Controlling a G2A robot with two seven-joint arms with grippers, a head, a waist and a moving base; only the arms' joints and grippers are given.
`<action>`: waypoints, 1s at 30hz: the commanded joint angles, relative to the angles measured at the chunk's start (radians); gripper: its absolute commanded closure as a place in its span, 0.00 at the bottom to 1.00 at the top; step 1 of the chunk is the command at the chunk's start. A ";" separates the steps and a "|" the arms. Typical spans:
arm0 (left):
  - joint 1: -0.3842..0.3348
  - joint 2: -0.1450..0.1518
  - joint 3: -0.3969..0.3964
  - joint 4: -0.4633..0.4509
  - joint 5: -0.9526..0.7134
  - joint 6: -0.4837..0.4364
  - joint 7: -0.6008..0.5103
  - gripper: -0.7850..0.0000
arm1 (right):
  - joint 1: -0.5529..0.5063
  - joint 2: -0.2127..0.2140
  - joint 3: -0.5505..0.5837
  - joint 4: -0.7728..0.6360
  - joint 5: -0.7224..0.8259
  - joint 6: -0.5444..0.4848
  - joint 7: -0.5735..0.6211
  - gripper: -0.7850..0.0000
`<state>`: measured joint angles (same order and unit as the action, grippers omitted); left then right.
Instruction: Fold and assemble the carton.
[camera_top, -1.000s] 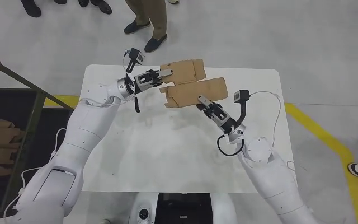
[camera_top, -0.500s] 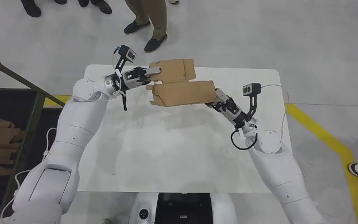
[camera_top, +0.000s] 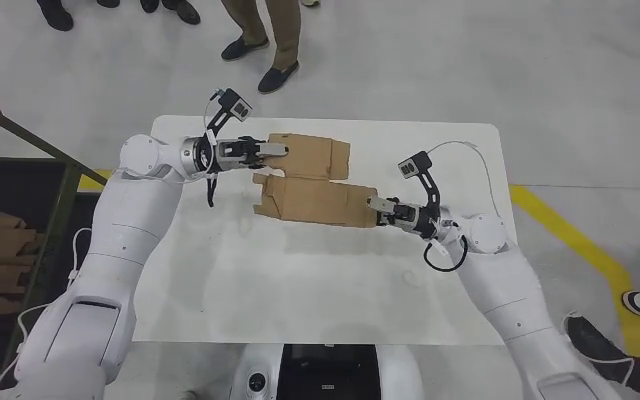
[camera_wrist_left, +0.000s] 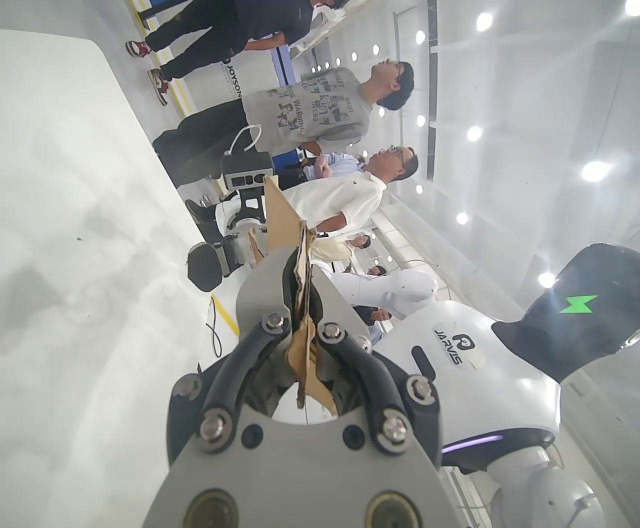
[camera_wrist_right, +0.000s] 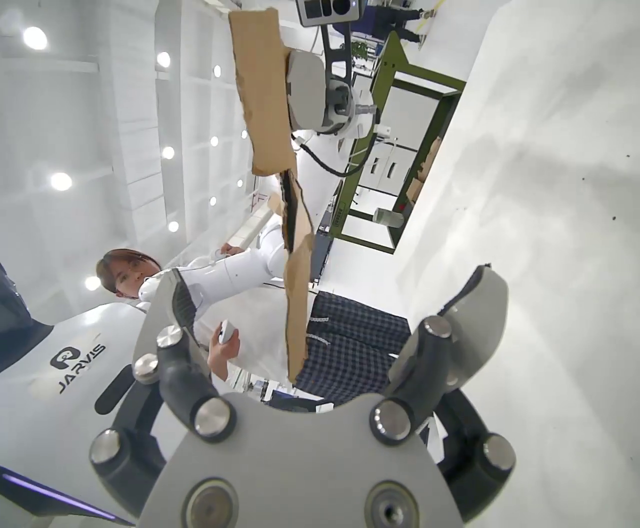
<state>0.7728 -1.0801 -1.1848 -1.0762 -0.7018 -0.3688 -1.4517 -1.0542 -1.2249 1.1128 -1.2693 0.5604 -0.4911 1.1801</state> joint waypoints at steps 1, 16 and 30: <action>-0.004 -0.001 0.006 0.005 0.012 -0.007 0.007 1.00 | 0.010 -0.001 -0.005 0.012 0.006 -0.002 0.014 0.27; -0.029 -0.003 0.049 0.043 0.045 -0.029 0.030 1.00 | 0.034 -0.005 -0.021 0.047 0.042 -0.011 0.045 0.69; -0.036 -0.002 0.066 0.059 0.056 -0.055 0.056 1.00 | 0.053 -0.014 -0.051 0.072 0.031 -0.006 0.010 0.83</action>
<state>0.7372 -1.0816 -1.1207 -1.0184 -0.6453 -0.4234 -1.3969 -1.0014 -1.2386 1.0623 -1.1984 0.5914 -0.4969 1.1922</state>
